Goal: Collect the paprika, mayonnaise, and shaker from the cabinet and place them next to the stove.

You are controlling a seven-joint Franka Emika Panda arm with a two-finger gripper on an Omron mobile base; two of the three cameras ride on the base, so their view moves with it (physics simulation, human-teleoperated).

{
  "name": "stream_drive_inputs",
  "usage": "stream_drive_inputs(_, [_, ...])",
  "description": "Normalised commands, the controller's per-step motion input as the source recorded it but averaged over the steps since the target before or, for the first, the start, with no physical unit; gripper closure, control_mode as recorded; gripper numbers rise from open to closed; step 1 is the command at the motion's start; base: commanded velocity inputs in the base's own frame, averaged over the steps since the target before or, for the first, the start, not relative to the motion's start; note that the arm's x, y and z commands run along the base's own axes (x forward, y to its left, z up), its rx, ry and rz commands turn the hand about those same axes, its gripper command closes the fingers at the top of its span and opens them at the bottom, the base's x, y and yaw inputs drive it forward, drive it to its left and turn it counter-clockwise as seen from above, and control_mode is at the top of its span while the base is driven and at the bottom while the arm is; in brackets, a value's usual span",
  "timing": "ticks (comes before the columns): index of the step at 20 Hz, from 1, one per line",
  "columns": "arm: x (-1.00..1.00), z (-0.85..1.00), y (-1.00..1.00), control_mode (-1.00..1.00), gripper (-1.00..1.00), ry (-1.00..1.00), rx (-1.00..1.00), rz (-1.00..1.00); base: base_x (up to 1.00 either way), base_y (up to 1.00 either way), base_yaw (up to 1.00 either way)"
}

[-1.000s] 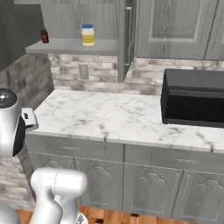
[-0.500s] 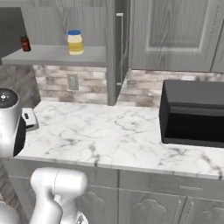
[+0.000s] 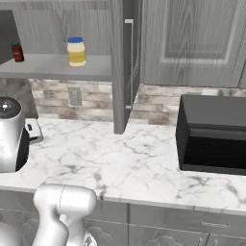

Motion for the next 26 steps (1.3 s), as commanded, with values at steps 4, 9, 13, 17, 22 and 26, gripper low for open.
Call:
stream_drive_inputs(4, [0.00, 0.00, 0.00, 1.00, -1.00, 0.00, 0.00, 0.00, 0.55, 0.44, 0.00])
stream_drive_inputs(9, [0.04, 0.11, 0.06, -1.00, -1.00, -0.09, 0.00, -0.10, 0.00, 0.00, 0.00])
stream_drive_inputs(13, [0.19, 0.67, 0.04, -1.00, -1.00, -0.17, -0.05, -0.33, 0.00, 0.00, 0.00])
stream_drive_inputs(17, [0.41, 0.63, 0.05, -1.00, -1.00, -0.13, -0.07, -0.38, 0.00, 0.00, 0.00])
stream_drive_inputs(22, [0.51, 0.53, -0.02, -1.00, -1.00, -0.09, -0.01, -0.27, 0.00, 0.00, 0.00])
stream_drive_inputs(26, [0.58, 0.35, -0.13, -1.00, -1.00, -0.16, 0.01, -0.10, 0.00, 0.00, 0.00])
